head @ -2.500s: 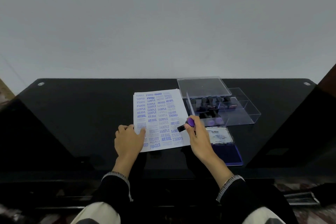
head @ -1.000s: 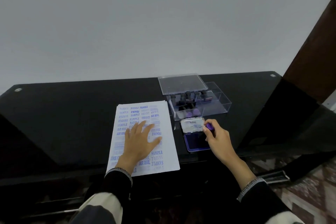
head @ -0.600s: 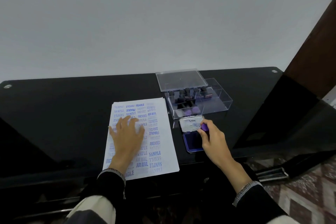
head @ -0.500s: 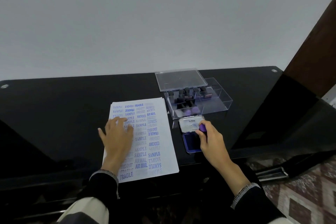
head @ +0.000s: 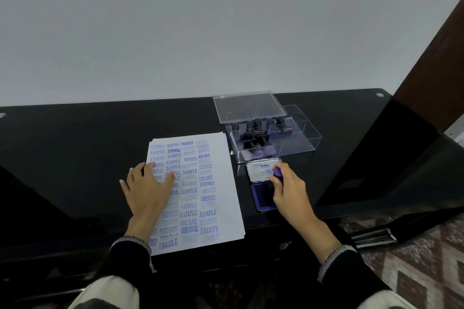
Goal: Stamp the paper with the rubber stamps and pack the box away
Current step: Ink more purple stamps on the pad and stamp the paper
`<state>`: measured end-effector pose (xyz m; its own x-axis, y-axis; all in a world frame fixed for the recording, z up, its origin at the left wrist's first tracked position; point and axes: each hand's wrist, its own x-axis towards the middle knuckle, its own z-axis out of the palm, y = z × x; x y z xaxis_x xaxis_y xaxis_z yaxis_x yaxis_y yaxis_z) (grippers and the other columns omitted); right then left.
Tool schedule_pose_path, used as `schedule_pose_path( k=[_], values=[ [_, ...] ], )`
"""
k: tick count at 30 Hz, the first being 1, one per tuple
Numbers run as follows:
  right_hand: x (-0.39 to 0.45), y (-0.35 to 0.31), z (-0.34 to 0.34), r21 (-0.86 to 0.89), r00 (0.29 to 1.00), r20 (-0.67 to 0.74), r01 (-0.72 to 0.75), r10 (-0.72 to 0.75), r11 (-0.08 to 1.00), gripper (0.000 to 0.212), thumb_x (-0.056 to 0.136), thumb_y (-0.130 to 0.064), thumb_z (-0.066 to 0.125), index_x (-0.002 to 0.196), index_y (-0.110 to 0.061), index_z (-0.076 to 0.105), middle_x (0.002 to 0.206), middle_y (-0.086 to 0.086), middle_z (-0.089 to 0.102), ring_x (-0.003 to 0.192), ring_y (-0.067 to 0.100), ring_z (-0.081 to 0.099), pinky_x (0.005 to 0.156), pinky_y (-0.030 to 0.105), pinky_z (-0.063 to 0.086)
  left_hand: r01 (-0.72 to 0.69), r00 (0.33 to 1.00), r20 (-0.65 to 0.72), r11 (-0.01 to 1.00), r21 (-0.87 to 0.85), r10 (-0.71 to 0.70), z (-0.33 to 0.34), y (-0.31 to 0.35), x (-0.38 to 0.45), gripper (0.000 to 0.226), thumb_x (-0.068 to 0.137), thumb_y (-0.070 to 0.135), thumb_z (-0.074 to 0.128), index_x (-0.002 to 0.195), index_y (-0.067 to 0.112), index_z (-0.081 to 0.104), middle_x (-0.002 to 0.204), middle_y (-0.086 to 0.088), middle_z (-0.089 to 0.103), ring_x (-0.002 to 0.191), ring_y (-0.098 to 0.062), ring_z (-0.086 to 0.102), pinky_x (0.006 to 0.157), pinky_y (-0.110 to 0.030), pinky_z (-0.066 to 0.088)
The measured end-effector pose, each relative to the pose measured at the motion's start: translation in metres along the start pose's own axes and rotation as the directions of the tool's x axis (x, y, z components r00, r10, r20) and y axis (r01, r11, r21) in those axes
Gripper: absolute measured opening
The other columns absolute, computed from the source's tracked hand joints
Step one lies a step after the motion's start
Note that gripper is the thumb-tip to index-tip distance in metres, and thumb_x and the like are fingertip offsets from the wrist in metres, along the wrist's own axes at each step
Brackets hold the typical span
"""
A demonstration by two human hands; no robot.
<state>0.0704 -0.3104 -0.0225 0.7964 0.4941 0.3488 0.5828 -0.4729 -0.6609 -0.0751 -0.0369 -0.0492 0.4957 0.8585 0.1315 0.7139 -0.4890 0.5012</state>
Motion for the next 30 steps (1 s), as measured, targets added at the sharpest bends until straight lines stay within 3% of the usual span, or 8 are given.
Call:
schedule_pose_path(
  k=[6,8,12,14,18,23,27,30],
  values=[
    [-0.02,0.0,0.006,0.031,0.995,-0.103,0.018,-0.015,0.999,0.024,0.086,0.005,0.059,0.109,-0.004,0.055,0.093,-0.002,0.055,0.08,0.012,0.056,0.074,-0.002,0.037,-0.003,1.0,-0.023,1.0,0.003,0.003,-0.001,0.001,0.001,0.064,0.084,0.055,0.06,0.134,0.016,0.05,0.139,-0.005,0.042,0.138,-0.03,0.027,0.118,-0.053,0.008],
    [-0.02,-0.001,0.006,0.033,0.994,-0.104,0.019,-0.015,0.999,0.024,0.086,0.005,0.06,0.108,-0.004,0.055,0.092,-0.002,0.054,0.08,0.012,0.056,0.074,0.0,0.038,-0.003,1.0,-0.021,1.0,0.001,0.003,-0.001,0.002,0.0,0.064,0.084,0.055,0.06,0.134,0.016,0.05,0.139,-0.005,0.042,0.138,-0.03,0.027,0.118,-0.053,0.007],
    [-0.002,-0.001,0.002,-0.002,0.999,-0.028,0.017,-0.017,1.0,0.02,0.09,0.0,0.056,0.109,-0.007,0.053,0.09,-0.002,0.054,0.079,0.016,0.056,0.072,0.023,0.047,0.008,1.0,-0.019,1.0,0.009,-0.008,-0.002,0.004,-0.001,0.065,0.084,0.055,0.06,0.135,0.016,0.05,0.138,-0.007,0.041,0.137,-0.031,0.027,0.118,-0.053,0.008],
    [0.005,-0.001,0.001,-0.011,1.0,0.007,0.011,-0.011,1.0,0.021,0.09,-0.001,0.055,0.11,-0.007,0.053,0.092,-0.002,0.055,0.083,0.017,0.058,0.073,0.026,0.049,0.015,1.0,-0.016,1.0,0.014,-0.015,-0.003,0.005,-0.001,0.065,0.084,0.055,0.061,0.134,0.015,0.051,0.137,-0.008,0.041,0.135,-0.033,0.027,0.117,-0.054,0.011],
    [-0.004,-0.002,0.005,0.02,0.999,-0.042,-0.008,0.009,1.0,0.026,0.09,0.0,0.056,0.114,-0.008,0.053,0.096,-0.003,0.055,0.085,0.014,0.058,0.077,0.022,0.05,0.024,1.0,-0.008,1.0,0.02,-0.024,-0.003,0.007,-0.001,0.065,0.083,0.055,0.061,0.134,0.015,0.051,0.135,-0.008,0.041,0.134,-0.034,0.027,0.116,-0.054,0.013],
    [-0.024,0.001,0.008,0.034,0.992,-0.127,0.026,-0.021,0.999,0.026,0.085,0.007,0.06,0.109,-0.003,0.055,0.094,-0.001,0.055,0.083,0.014,0.058,0.078,0.002,0.041,0.04,0.999,-0.02,0.999,-0.001,-0.04,-0.003,0.009,-0.003,0.06,0.087,0.052,0.057,0.133,0.015,0.051,0.139,-0.01,0.04,0.138,-0.033,0.021,0.117,-0.055,0.008],
    [-0.008,-0.001,0.003,0.011,0.998,-0.056,0.004,-0.004,1.0,0.025,0.088,0.002,0.058,0.112,-0.006,0.054,0.094,-0.003,0.054,0.081,0.014,0.057,0.071,0.014,0.044,0.054,0.998,-0.033,0.998,0.029,-0.053,0.0,0.016,-0.005,0.059,0.089,0.049,0.054,0.135,0.013,0.048,0.149,-0.014,0.031,0.144,-0.034,0.008,0.115,-0.058,-0.001],
    [0.006,-0.002,0.001,-0.004,1.0,0.024,0.005,-0.005,1.0,0.024,0.09,-0.001,0.055,0.113,-0.008,0.054,0.094,-0.004,0.054,0.084,0.013,0.056,0.071,0.011,0.041,0.001,0.999,-0.045,0.999,0.05,0.002,0.001,0.019,-0.006,0.056,0.089,0.045,0.056,0.134,0.012,0.049,0.151,-0.014,0.03,0.145,-0.035,0.006,0.114,-0.058,-0.003]
  ],
)
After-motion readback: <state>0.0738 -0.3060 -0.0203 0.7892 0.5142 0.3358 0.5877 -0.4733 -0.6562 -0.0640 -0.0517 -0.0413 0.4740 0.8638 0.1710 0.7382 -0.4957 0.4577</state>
